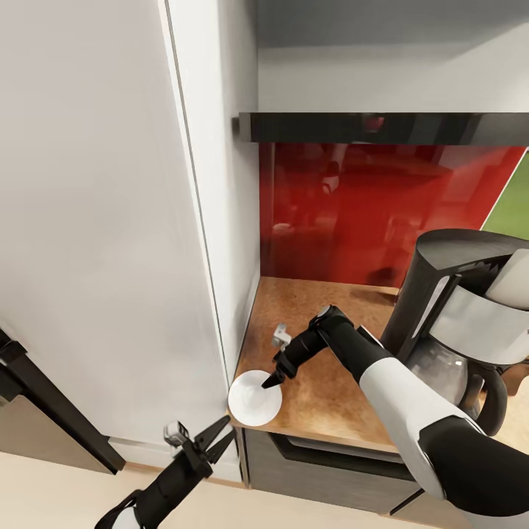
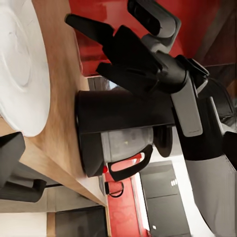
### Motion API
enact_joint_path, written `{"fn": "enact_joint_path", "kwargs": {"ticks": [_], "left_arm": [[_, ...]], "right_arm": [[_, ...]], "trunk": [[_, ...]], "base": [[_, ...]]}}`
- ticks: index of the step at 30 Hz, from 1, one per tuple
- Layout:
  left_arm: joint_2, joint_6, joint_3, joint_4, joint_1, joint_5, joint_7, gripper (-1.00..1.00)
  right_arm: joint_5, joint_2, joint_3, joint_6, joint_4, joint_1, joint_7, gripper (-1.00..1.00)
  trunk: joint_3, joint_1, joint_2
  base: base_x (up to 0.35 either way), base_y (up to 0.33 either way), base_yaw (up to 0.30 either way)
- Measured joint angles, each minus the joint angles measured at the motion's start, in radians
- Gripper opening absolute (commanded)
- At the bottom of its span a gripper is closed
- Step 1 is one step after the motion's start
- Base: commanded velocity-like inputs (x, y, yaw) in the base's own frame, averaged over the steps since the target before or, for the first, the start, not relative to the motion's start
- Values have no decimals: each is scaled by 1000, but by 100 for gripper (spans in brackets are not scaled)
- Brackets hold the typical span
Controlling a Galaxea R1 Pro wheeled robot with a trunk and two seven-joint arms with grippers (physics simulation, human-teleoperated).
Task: Set up a coffee station on the kitchen countertop: keep the coffee maker on the countertop, move the bottle of coffee from the kitchen shelf to the counter next to the coffee maker, place a paper coffee filter on top of the coffee maker, put the saucer next to the coffee maker with the coffee cup on the saucer, and place the electric kettle next to the coffee maker.
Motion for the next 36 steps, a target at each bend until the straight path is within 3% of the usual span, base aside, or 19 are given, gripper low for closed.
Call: {"fn": "enact_joint_path", "kwargs": {"ticks": [19,26,30,36], "left_arm": [[3,3,0,-2,0,12,0,100],[7,3,3,-3,-1,13,0,100],[7,3,3,-3,-1,13,0,100],[7,3,3,-4,-1,14,0,100]], "right_arm": [[-8,10,-1,-1,14,1,-116,100],[-9,40,0,-3,43,2,-97,100],[-7,43,-1,-4,47,3,-40,100],[-4,43,-2,-7,76,3,-25,100]], "trunk": [[0,0,0],[0,0,0],[0,0,0],[0,0,0]], "base": [[0,0,0],[0,0,0],[0,0,0],[0,0,0]]}}
